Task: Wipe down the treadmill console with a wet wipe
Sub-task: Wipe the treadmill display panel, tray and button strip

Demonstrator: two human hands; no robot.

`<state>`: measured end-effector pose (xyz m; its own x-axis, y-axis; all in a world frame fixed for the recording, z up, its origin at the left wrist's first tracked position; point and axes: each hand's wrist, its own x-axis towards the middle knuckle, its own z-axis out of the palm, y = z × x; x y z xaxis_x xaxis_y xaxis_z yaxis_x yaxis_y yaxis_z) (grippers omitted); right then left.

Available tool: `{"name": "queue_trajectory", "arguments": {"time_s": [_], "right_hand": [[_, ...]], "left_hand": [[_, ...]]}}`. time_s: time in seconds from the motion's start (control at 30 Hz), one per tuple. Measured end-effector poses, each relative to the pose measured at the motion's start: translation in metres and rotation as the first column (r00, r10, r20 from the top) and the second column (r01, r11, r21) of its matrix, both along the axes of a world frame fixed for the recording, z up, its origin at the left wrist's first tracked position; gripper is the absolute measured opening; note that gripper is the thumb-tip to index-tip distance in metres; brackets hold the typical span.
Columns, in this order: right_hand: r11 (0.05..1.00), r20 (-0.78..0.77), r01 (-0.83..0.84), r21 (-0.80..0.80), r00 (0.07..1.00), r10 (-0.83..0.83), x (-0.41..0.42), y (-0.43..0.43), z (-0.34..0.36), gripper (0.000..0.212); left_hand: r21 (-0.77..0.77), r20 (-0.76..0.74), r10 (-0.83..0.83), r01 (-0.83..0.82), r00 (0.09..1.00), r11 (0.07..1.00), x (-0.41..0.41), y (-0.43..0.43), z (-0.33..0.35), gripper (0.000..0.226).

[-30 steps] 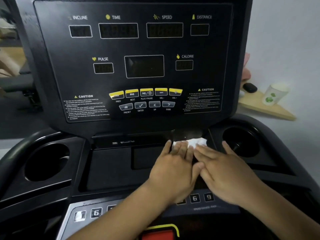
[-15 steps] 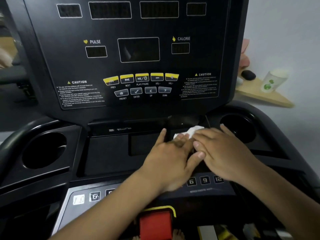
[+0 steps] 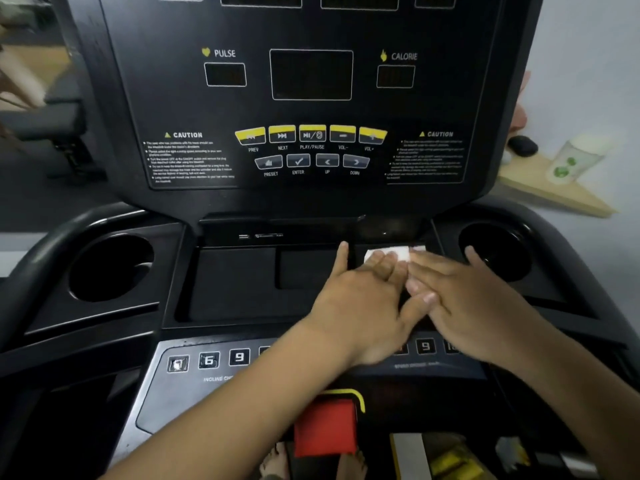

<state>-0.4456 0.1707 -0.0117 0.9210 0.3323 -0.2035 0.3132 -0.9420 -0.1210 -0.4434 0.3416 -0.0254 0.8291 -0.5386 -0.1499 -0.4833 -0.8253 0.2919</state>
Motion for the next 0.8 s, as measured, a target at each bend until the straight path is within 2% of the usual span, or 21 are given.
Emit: {"name": "queue_trajectory", "arguments": {"time_s": [0.07,0.13,0.3,0.43,0.5,0.57,0.63,0.7,0.8], "right_hand": [[1.000,-0.030,-0.020,-0.007,0.999,0.020,-0.020,0.000,0.010,0.073],[0.998,-0.074,-0.026,-0.051,0.997,0.022,-0.036,0.003,0.018,0.080],[0.999,-0.050,0.017,-0.050,0.999,-0.020,-0.016,0.007,0.014,0.089],[0.999,-0.022,0.037,-0.040,0.999,-0.038,-0.004,0.006,0.003,0.060],[1.000,-0.031,0.011,-0.022,0.999,-0.012,-0.019,0.004,0.008,0.055],[1.000,-0.047,-0.005,-0.012,0.999,0.005,-0.037,0.003,0.015,0.064],[0.999,-0.050,0.018,0.035,0.999,-0.016,-0.045,0.009,0.021,0.076],[0.995,-0.060,0.018,0.095,0.998,-0.012,-0.043,0.024,0.020,0.077],[0.990,-0.055,-0.079,0.116,0.995,0.085,-0.040,0.062,0.014,0.075]], "left_hand": [[-0.050,-0.005,-0.024,0.024,1.000,0.998,-0.017,0.010,0.007,0.077],[-0.081,-0.014,-0.025,0.023,1.000,0.996,-0.033,0.019,0.012,0.075],[-0.017,-0.031,0.009,-0.009,0.999,1.000,-0.007,0.008,0.007,0.070],[-0.013,-0.030,0.041,-0.041,0.999,0.999,0.009,0.001,0.003,0.068],[-0.046,0.006,0.014,-0.014,1.000,0.999,-0.008,0.007,0.009,0.066],[-0.083,0.017,0.009,-0.007,1.000,0.997,-0.031,0.019,0.014,0.063],[-0.041,0.012,0.022,-0.021,1.000,0.999,-0.044,0.032,0.016,0.073],[-0.009,0.032,0.058,-0.058,0.998,0.998,-0.045,0.045,0.015,0.078],[0.057,0.120,0.109,-0.116,0.987,0.992,-0.048,0.065,0.018,0.089]]}}
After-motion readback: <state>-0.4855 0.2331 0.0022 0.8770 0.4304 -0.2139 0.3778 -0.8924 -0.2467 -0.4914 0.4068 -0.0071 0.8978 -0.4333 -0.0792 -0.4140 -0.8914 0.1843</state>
